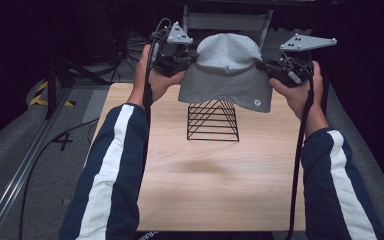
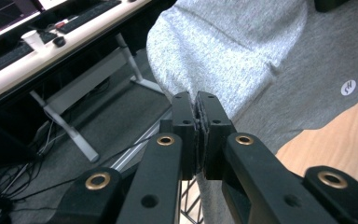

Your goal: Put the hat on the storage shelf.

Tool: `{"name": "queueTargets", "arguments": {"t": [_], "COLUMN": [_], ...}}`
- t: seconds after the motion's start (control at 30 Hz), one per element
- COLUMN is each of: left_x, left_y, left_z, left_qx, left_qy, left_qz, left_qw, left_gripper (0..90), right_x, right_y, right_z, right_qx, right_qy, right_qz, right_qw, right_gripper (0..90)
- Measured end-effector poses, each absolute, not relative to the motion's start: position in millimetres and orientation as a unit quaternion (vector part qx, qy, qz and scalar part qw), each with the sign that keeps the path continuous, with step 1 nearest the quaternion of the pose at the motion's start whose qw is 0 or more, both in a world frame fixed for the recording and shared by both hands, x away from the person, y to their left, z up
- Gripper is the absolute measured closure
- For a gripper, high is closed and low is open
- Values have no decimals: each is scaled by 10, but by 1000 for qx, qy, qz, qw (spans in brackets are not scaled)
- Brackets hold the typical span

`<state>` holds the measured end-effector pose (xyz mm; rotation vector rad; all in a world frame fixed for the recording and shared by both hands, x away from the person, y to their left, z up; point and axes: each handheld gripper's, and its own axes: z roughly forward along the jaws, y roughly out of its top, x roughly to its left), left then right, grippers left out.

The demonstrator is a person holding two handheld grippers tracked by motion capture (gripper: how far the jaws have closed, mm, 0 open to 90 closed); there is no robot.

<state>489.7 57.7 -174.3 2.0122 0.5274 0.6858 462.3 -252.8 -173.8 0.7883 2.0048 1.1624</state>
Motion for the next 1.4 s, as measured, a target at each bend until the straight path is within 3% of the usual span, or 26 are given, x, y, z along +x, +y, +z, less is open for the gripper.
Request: {"name": "queueTargets", "arguments": {"t": [0.5, 0.93, 1.4], "left_x": [5205, 5261, 5210], "left_y": [564, 551, 690], "left_z": [-2120, -2064, -2259], "left_qx": [814, 804, 802], "left_qy": [257, 259, 257], "left_qz": [257, 284, 254], "left_qw": [453, 455, 476], "left_gripper": [869, 869, 869], "right_x": [4919, 5002, 4978], "right_y": [-2581, -2546, -2466], "right_z": [-2011, -1951, -2122], "right_qx": [319, 317, 302], "right_qy": [770, 763, 779], "right_qz": [454, 458, 453], "right_qw": [316, 329, 311], "right_gripper": [847, 847, 846]}}
